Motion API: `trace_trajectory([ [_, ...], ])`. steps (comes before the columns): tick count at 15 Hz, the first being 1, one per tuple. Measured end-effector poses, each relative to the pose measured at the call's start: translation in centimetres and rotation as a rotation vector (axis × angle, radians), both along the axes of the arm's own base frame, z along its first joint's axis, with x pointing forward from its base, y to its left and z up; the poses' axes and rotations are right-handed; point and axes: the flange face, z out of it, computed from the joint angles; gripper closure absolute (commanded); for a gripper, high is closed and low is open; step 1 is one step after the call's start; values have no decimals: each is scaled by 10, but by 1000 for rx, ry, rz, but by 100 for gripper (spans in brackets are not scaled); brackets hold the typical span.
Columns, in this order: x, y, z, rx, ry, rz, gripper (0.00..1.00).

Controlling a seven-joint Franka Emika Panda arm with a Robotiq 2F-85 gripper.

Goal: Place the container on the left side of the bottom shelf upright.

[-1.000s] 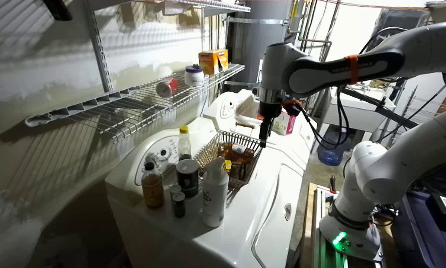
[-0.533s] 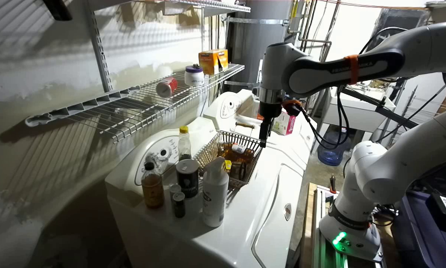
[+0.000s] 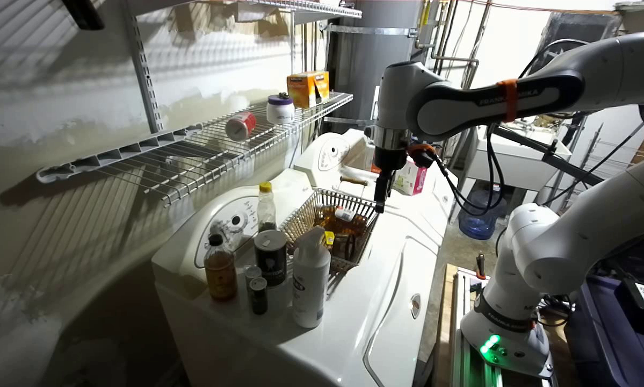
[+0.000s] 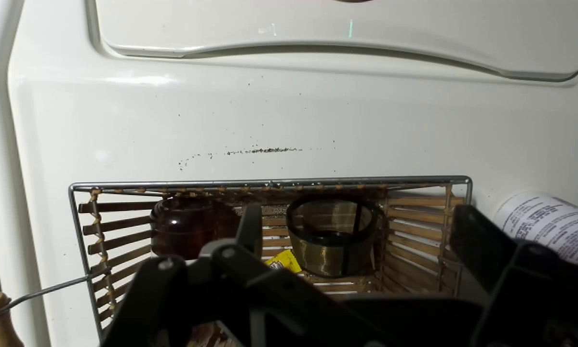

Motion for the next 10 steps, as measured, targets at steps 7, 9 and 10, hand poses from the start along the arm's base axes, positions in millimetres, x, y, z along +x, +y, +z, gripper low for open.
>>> trace_trajectory([
  [7, 23, 52, 18, -38, -73, 172, 0],
  [9, 40, 84, 36, -68, -134, 233, 0],
  [10, 51, 95, 45, -74, -165, 236, 0],
])
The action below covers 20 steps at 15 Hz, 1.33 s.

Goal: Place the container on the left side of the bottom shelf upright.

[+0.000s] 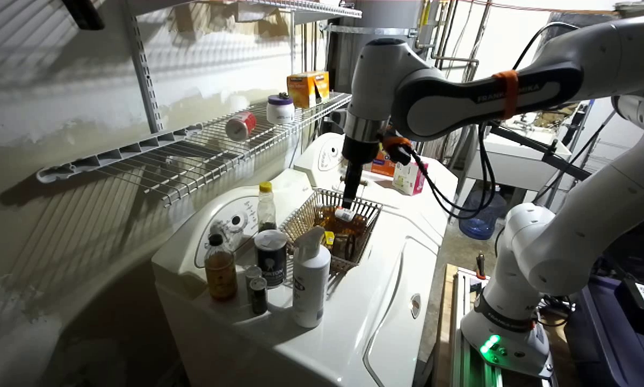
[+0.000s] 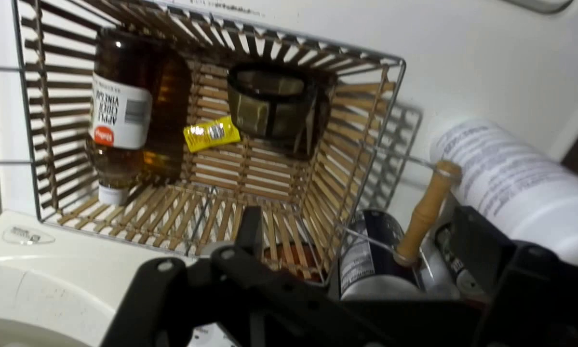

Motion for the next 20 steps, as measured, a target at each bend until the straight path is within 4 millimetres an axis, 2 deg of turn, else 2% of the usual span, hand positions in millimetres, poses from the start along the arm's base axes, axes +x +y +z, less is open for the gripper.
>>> trace_trajectory([
  [3, 35, 8, 27, 14, -77, -61, 0],
  [7, 76, -7, 60, 47, -145, -165, 0],
  [10, 97, -16, 86, 58, -199, -194, 0],
  [13, 103, -12, 106, 21, -239, -155, 0],
  [20, 104, -12, 107, 25, -249, -172, 0],
])
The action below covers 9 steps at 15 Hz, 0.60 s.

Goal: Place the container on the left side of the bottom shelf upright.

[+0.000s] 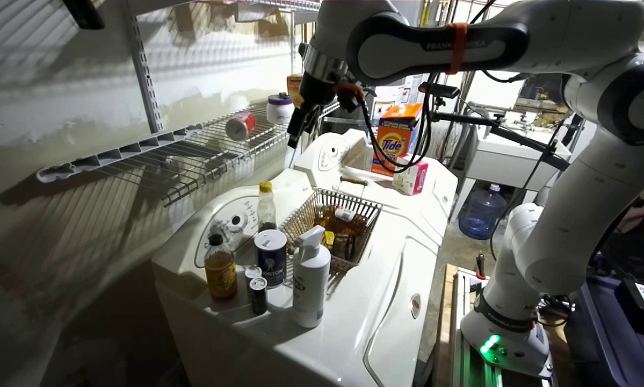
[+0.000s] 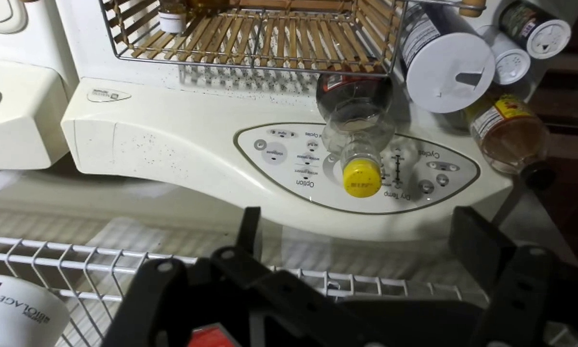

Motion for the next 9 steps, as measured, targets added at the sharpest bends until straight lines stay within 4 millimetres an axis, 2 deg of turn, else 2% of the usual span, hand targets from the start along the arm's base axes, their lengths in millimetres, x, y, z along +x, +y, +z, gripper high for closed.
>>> trace_trajectory([
  [4, 17, -7, 9, 101, -52, -114, 0],
  [9, 56, -14, 13, 235, -78, -320, 0],
])
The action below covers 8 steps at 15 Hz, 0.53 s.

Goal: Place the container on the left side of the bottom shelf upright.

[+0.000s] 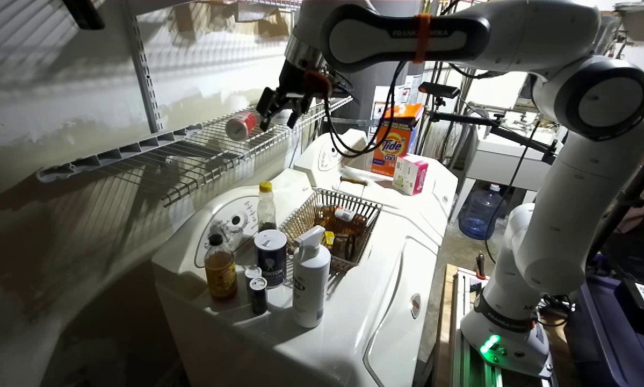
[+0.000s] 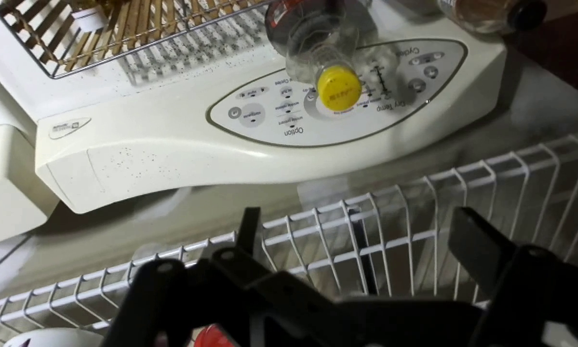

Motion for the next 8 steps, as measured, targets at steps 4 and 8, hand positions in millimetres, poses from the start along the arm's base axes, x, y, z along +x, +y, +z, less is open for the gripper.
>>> trace_trajectory([
  [4, 39, 0, -1, 98, -70, -170, 0],
  [8, 77, -10, -2, 155, -192, -328, 0],
])
